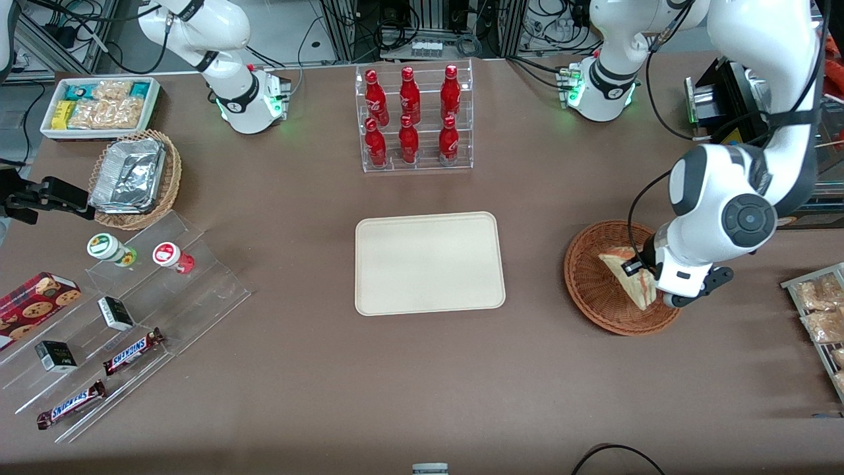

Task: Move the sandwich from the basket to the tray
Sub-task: 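Lift the sandwich and carry it with the left gripper over the tray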

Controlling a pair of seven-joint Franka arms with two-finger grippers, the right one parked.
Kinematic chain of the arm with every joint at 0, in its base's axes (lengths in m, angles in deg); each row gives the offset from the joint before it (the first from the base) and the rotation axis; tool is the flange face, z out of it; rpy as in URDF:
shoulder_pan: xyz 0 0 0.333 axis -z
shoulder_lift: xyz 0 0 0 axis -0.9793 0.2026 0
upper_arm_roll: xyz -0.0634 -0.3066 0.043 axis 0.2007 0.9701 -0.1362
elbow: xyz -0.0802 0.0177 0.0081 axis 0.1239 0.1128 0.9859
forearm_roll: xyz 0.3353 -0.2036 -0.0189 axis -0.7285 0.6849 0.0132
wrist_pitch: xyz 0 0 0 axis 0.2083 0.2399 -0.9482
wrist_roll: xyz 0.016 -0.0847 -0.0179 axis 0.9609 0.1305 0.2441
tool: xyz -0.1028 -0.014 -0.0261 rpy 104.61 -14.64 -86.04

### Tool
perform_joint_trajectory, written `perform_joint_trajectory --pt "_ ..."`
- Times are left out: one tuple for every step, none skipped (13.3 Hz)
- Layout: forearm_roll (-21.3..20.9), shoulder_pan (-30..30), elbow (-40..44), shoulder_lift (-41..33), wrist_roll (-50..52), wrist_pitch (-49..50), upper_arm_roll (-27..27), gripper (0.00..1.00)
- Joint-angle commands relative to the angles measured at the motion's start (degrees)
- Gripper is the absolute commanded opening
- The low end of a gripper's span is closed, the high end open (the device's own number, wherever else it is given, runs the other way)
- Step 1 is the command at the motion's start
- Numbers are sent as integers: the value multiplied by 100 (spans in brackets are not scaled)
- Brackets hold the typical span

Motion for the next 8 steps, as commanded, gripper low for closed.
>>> perform_joint_trajectory --pt "-96 335 954 59 40 819 -27 0" --pt "-44 458 1217 68 57 925 -27 0" --pt "0 642 1402 77 92 979 -19 0" --pt "1 870 1500 77 83 988 -1 0" --pt "-8 1072 1562 103 57 979 -1 0" --pt "-8 1300 1641 199 66 971 8 0" --pt "0 1546 1763 313 127 962 8 0" --pt "1 1758 1939 479 153 962 8 0"
